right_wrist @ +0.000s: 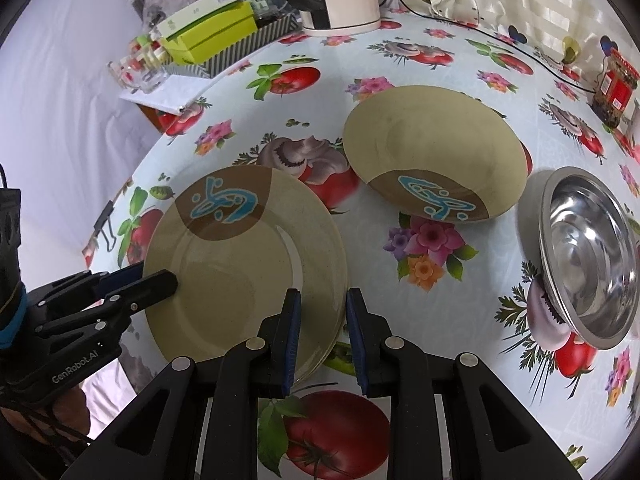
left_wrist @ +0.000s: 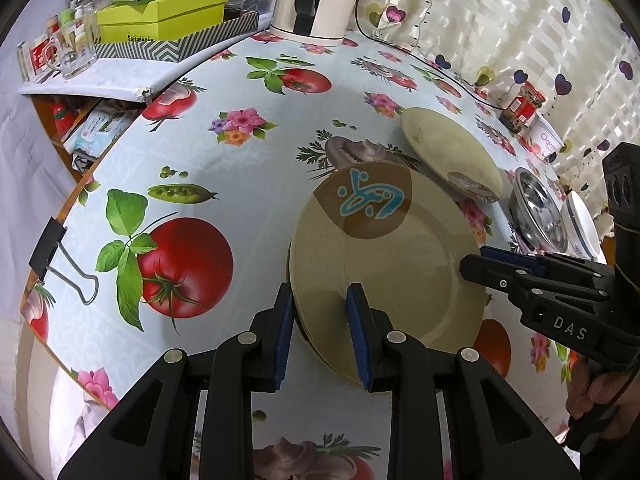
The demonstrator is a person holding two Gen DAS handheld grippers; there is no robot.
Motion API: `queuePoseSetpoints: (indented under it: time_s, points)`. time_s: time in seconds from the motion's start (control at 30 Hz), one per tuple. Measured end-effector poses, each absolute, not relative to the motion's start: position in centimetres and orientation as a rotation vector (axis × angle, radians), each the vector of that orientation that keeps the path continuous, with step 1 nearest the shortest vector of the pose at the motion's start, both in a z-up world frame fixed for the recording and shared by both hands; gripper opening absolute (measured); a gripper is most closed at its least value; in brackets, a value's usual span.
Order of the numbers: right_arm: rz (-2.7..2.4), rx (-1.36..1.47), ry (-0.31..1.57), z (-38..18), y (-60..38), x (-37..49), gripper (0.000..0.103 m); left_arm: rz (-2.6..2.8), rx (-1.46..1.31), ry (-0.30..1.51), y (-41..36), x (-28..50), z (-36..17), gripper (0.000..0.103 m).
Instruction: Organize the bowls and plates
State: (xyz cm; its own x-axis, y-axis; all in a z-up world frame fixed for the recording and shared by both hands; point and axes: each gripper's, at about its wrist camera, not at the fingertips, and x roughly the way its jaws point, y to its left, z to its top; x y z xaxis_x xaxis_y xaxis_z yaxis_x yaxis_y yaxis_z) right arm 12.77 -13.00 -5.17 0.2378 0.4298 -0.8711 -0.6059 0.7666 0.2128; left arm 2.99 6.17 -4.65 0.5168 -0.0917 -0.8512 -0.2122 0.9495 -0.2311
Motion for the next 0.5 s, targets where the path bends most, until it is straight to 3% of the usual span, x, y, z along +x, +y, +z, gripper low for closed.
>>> queuePoseSetpoints:
  time_s: [0.5]
  points:
    - [0.728, -0.169, 1.102, -5.04, -13.29, 12.79, 0.024, 0.073, -0.304, 1.013, 6.2, 3.04, -4.5, 0.028]
